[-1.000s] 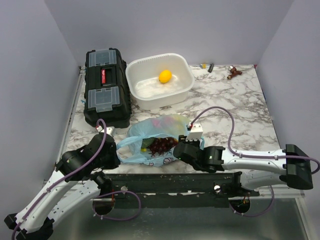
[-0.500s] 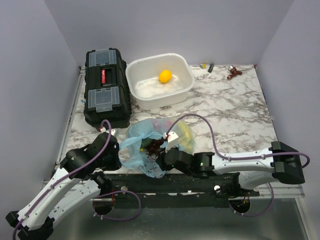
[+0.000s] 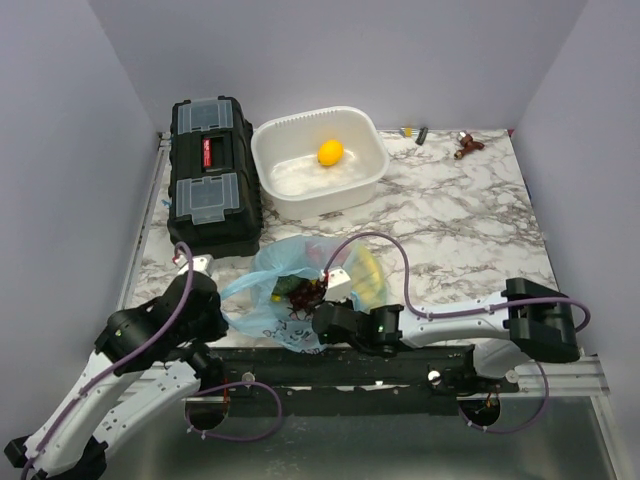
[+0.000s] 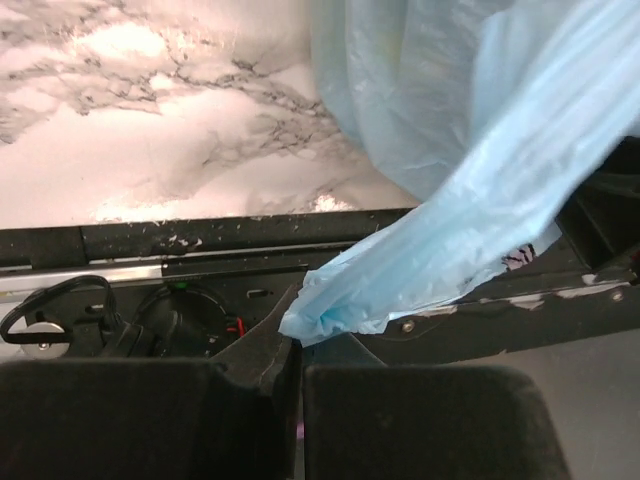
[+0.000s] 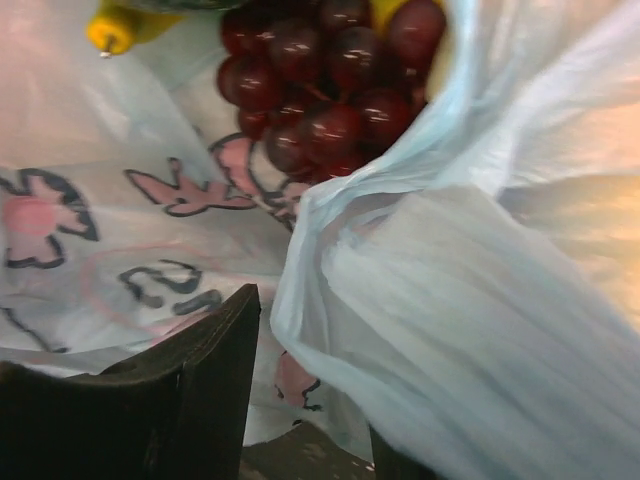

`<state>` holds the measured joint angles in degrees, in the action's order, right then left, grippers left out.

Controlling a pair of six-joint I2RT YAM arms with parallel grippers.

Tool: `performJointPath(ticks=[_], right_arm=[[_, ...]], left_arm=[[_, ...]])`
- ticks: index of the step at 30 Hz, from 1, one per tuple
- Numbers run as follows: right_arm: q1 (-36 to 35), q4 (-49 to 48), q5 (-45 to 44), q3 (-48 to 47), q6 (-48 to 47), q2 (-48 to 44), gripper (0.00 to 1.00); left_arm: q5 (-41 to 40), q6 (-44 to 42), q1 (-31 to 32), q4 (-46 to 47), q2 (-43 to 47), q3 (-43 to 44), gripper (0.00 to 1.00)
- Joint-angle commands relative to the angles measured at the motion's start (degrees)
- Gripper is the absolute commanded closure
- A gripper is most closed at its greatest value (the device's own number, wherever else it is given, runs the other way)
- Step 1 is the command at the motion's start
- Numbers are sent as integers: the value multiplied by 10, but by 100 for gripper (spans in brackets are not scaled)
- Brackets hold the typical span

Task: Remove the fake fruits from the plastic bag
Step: Adjust the plastic bag at the center of the board, then take out the fake fruit from the plastic bag.

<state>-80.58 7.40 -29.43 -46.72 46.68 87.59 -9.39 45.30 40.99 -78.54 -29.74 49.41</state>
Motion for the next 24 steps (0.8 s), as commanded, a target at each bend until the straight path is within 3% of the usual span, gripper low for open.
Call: performJointPath(ticks=[1, 8, 17, 20, 24], right_arm=[[-3, 94, -58, -9, 29, -51, 51], [-8, 82, 76, -34, -1, -152, 41], [-17, 73, 106, -80, -33, -179, 34], [-17, 30, 104, -89, -30, -145, 40], [-11, 9, 7, -86, 41, -105, 54]], left_arm=[[-34, 19, 2, -19, 42, 28, 100], [36, -20, 1, 40, 51, -7, 100], [89, -54, 2, 88, 39, -41, 100], [80, -57, 2, 89, 41, -37, 100], [67, -48, 2, 70, 43, -30, 100]])
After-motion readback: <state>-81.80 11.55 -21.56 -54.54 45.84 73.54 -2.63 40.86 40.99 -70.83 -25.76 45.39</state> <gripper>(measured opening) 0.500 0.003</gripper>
